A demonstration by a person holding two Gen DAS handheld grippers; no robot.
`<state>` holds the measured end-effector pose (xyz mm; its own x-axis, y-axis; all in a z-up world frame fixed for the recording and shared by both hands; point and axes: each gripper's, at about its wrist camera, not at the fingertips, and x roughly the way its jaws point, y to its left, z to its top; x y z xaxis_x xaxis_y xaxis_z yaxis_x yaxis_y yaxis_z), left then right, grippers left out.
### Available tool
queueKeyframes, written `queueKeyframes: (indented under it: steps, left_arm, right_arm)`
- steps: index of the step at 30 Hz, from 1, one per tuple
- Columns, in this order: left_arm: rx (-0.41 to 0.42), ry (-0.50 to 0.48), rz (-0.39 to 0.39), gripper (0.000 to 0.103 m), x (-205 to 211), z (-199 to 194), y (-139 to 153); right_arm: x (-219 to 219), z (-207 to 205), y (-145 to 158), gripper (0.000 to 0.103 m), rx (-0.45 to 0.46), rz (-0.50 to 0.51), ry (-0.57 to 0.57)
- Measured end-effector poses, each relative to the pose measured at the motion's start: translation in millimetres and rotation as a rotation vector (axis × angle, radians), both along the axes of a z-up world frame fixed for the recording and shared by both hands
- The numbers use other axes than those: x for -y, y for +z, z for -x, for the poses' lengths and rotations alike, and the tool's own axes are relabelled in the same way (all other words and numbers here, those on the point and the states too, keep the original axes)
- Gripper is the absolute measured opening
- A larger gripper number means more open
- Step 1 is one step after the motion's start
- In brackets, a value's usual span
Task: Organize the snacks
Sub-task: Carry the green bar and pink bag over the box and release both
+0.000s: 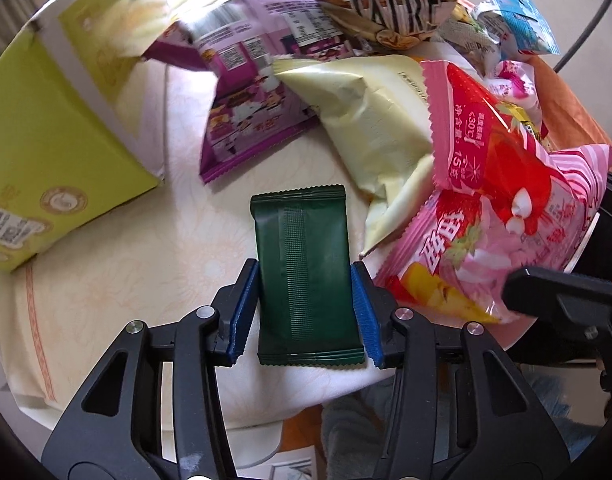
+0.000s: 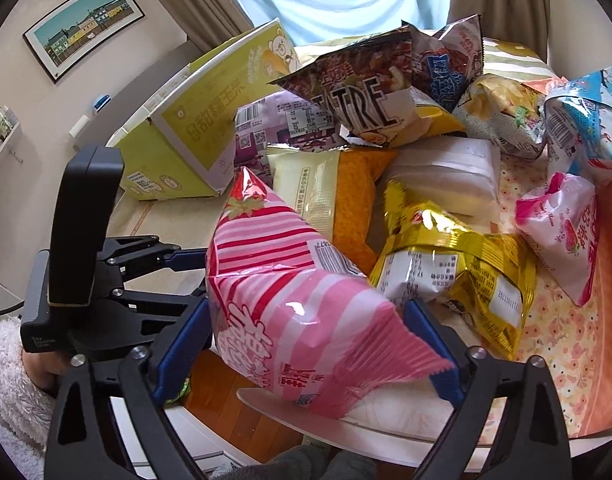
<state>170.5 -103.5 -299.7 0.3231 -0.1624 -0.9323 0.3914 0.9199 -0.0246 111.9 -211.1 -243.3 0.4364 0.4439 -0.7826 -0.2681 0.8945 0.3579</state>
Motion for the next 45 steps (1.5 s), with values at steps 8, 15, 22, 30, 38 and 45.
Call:
queueKeyframes:
  steps: [8,15,22,30,38,45]
  left_arm:
    - [0.009,0.06,0.024,0.042,-24.4,10.7,11.5]
    - [0.033,0.087,0.04,0.042,-38.5,21.8,35.4]
    - [0.112,0.124,0.059,0.042,-51.7,30.4,95.5]
    - [0.227,0.21,0.107,0.042,-67.2,26.9,164.5]
    - [0.319,0.249,0.138,0.042,-113.5,-21.3,204.2]
    - [0.322,0.241,0.144,0.042,-182.5,-75.4,214.7]
  right_arm:
    - [-2.2,-1.9,-0.5,0.059,-0.009,-0.071,0.025]
    - [0.9,5.1,13.6,0.057,0.028,-0.074,0.023]
    - [6.0,14.2,52.5,0.057,0.078,-0.09,0.037]
    - [-1.3,-4.8,115.3,0.057,0.168,-0.065,0.082]
    - [-53.7,-54.1,166.8,0.057,0.246,-0.036,0.125]
    - [-129.5,-101.9,175.2,0.057,0.237,-0.02,0.097]
